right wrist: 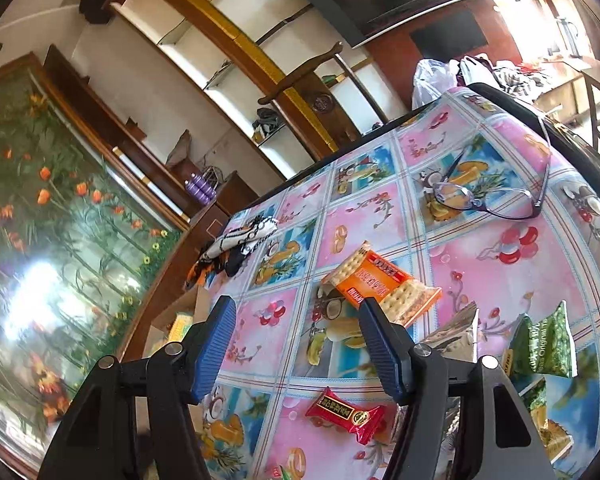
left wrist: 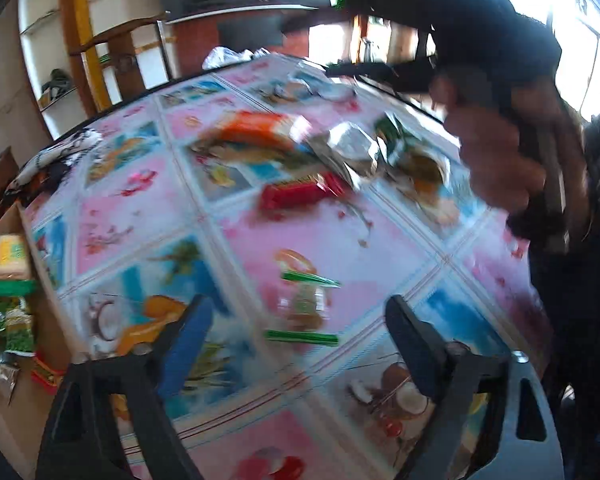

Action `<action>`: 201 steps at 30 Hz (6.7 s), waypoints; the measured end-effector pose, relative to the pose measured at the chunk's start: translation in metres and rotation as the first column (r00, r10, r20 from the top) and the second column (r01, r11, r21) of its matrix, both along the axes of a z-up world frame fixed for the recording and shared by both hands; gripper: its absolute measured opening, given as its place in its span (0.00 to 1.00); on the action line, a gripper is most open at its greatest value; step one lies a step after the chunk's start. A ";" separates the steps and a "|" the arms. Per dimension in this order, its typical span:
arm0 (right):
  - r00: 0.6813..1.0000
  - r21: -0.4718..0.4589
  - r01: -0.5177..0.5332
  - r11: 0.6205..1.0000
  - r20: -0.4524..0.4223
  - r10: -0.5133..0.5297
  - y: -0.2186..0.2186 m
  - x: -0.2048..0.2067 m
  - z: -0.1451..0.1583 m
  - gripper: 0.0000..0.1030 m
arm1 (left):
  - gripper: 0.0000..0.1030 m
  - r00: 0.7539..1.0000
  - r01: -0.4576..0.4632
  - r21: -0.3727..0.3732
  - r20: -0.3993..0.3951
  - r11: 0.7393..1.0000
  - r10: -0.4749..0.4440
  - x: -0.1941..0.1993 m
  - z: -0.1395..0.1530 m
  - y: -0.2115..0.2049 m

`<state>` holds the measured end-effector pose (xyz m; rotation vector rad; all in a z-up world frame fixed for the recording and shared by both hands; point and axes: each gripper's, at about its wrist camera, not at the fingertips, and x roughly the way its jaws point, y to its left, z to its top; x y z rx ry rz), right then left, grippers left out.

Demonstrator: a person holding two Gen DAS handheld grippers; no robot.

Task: Organize snacks
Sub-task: 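Grasp a small green-white packet with the left gripper while the right grasps an orange cracker pack, then hold both packs and carry them toward the cardboard box, then lower both packs into the box and open both grippers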

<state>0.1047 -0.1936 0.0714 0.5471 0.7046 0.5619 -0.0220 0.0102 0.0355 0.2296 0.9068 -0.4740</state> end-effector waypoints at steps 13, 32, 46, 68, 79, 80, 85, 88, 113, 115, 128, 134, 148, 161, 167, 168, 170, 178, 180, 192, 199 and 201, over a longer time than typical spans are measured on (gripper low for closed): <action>0.999 -0.112 0.040 0.993 0.014 -0.038 0.003 0.013 -0.002 0.66 | 0.33 0.992 -0.127 0.033 -0.014 0.991 0.127 0.044 -0.025 0.003; 0.996 -0.439 -0.054 0.897 -0.089 0.016 0.055 0.083 -0.051 0.74 | 0.34 0.967 -0.255 -0.015 0.022 0.967 0.256 0.061 -0.026 0.031; 0.997 -0.577 -0.070 0.813 -0.074 0.034 0.078 0.077 -0.062 0.60 | 0.30 0.966 -0.255 -0.002 0.036 0.967 0.255 0.055 -0.027 0.031; 0.979 -0.312 -0.125 0.942 -0.190 0.067 0.070 0.053 -0.051 0.56 | 0.30 0.951 -0.306 -0.059 0.022 0.950 0.307 0.056 -0.022 0.045; 0.955 -0.429 -0.275 0.860 -0.222 0.195 0.107 0.036 -0.061 0.58 | 0.30 0.947 -0.320 -0.055 0.009 0.946 0.321 0.058 -0.024 0.048; 0.957 -0.443 -0.274 0.854 -0.214 0.196 0.108 0.035 -0.061 0.59 | 0.30 0.947 -0.319 -0.055 0.009 0.946 0.320 0.058 -0.024 0.048; 0.967 -0.533 -0.253 0.807 -0.160 0.198 0.119 0.028 -0.060 0.60 | 0.30 0.948 -0.317 -0.044 0.006 0.947 0.318 0.059 -0.025 0.047; 0.971 -0.573 -0.237 0.785 -0.149 0.186 0.124 0.026 -0.065 0.58 | 0.30 0.948 -0.317 -0.043 0.007 0.947 0.318 0.059 -0.026 0.047; 0.984 -0.459 -0.180 0.870 -0.071 0.165 0.115 0.010 -0.030 0.56 | 0.30 0.932 -0.351 -0.137 0.048 0.926 0.360 0.054 -0.003 0.067; 0.983 -0.450 -0.181 0.875 -0.067 0.169 0.115 0.008 -0.028 0.56 | 0.30 0.926 -0.361 -0.153 0.055 0.920 0.373 0.054 0.001 0.073; 0.975 -0.424 -0.206 0.882 -0.015 0.221 0.138 -0.017 -0.017 0.56 | 0.30 0.860 -0.470 -0.272 0.073 0.840 0.505 0.049 0.025 0.142; 0.956 -0.444 -0.256 0.859 0.015 0.293 0.161 -0.035 -0.017 0.56 | 0.30 0.804 -0.546 -0.283 0.088 0.788 0.588 0.042 0.029 0.178; 0.920 -0.431 -0.336 0.837 0.042 0.390 0.231 -0.070 -0.016 0.56 | 0.30 0.701 -0.663 -0.268 0.104 0.699 0.705 0.009 0.020 0.247; 0.889 -0.549 -0.330 0.768 0.093 0.448 0.311 -0.088 -0.035 0.56 | 0.30 0.658 -0.716 -0.222 0.101 0.662 0.746 -0.001 0.011 0.267; 0.879 -0.557 -0.319 0.767 0.128 0.459 0.318 -0.088 -0.038 0.56 | 0.30 0.651 -0.726 -0.199 0.106 0.658 0.751 0.001 0.009 0.267; 0.876 -0.555 -0.325 0.765 0.127 0.465 0.319 -0.088 -0.038 0.56 | 0.30 0.648 -0.730 -0.200 0.106 0.654 0.755 0.001 0.009 0.268; 0.871 -0.558 -0.330 0.761 0.131 0.474 0.324 -0.090 -0.041 0.56 | 0.30 0.643 -0.735 -0.196 0.101 0.649 0.759 0.001 0.008 0.269; 0.850 -0.576 -0.353 0.737 0.133 0.511 0.334 -0.098 -0.048 0.56 | 0.30 0.642 -0.745 -0.147 0.108 0.651 0.759 0.005 0.003 0.265; 0.849 -0.570 -0.358 0.740 0.131 0.512 0.333 -0.098 -0.049 0.57 | 0.30 0.642 -0.748 -0.127 0.112 0.651 0.759 0.007 0.000 0.263; 0.857 -0.558 -0.384 0.736 0.080 0.508 0.332 -0.097 -0.056 0.58 | 0.33 0.638 -0.756 -0.047 0.169 0.653 0.751 0.009 -0.004 0.250; 0.856 -0.557 -0.393 0.731 0.068 0.512 0.332 -0.099 -0.056 0.58 | 0.41 0.632 -0.764 -0.008 0.193 0.645 0.750 0.011 -0.006 0.245; 0.854 -0.566 -0.394 0.724 0.066 0.516 0.333 -0.101 -0.057 0.59 | 0.45 0.627 -0.769 -0.002 0.192 0.639 0.755 0.011 -0.007 0.246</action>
